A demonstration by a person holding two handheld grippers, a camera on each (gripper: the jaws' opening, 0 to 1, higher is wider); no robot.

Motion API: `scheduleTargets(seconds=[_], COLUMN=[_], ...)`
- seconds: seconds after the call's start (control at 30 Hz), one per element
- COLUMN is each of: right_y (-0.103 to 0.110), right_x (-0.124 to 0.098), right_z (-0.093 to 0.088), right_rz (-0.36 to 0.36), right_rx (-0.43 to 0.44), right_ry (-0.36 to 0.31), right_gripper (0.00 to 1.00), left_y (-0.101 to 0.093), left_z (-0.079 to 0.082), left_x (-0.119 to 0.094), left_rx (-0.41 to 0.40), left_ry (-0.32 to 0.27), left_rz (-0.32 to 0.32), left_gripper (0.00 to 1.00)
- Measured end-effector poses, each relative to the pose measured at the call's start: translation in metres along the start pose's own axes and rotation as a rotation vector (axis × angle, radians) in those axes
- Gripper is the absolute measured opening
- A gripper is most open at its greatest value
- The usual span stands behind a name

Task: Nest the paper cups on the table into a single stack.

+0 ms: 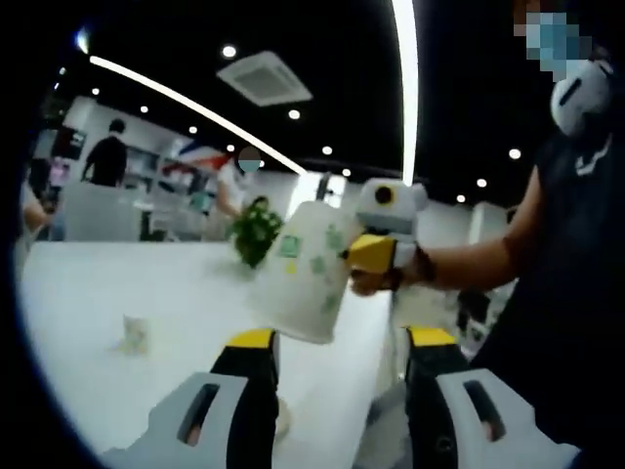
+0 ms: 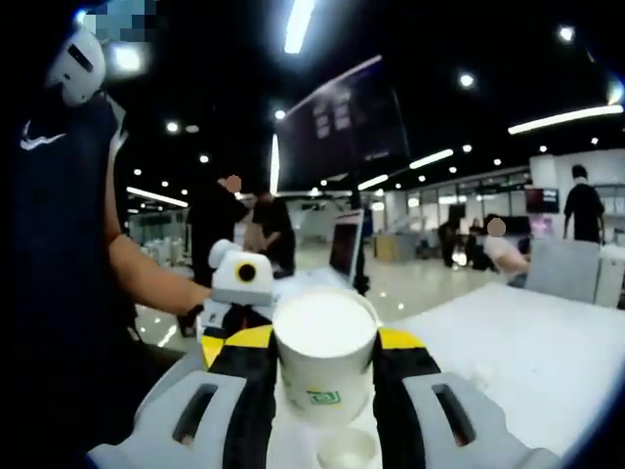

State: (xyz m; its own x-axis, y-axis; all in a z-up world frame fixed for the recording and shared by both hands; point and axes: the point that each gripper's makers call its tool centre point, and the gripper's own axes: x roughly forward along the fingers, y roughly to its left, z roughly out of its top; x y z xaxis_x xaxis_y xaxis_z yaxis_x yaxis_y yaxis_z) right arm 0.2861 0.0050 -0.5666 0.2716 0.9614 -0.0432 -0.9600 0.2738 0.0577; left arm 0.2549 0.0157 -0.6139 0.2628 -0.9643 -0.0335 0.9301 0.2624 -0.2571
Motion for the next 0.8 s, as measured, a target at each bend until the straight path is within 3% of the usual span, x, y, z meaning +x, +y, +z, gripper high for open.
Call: scheduleTargets(seconds=[0.2, 0.33, 0.5, 0.63, 0.7, 0.8], right_y=[0.009, 0.011, 0.020, 0.018, 0.020, 0.023], right_x=[-0.008, -0.010, -0.009, -0.009, -0.009, -0.009], right_z=[-0.004, -0.004, -0.008, -0.012, -0.013, -0.012], right_rz=[0.046, 0.061, 0.101, 0.098, 0.106, 0.117], right_rx=[0.022, 0.031, 0.032, 0.027, 0.026, 0.020], right_ry=[0.018, 0.012, 0.022, 0.030, 0.035, 0.042], right_gripper=[0.35, 0.35, 0.35, 0.35, 0.35, 0.34], left_y=[0.005, 0.001, -0.005, -0.006, -0.014, -0.021], left_z=[0.007, 0.018, 0.024, 0.028, 0.029, 0.037], left_x=[-0.008, -0.011, -0.013, -0.015, -0.016, -0.018], left_rx=[-0.009, 0.005, -0.013, -0.035, -0.066, -0.032], left_ry=[-0.005, -0.020, -0.010, 0.005, 0.047, 0.069], left_rz=[-0.009, -0.049, -0.101, -0.125, -0.171, -0.214], left_gripper=[0.30, 0.26, 0.12, 0.07, 0.04, 0.01])
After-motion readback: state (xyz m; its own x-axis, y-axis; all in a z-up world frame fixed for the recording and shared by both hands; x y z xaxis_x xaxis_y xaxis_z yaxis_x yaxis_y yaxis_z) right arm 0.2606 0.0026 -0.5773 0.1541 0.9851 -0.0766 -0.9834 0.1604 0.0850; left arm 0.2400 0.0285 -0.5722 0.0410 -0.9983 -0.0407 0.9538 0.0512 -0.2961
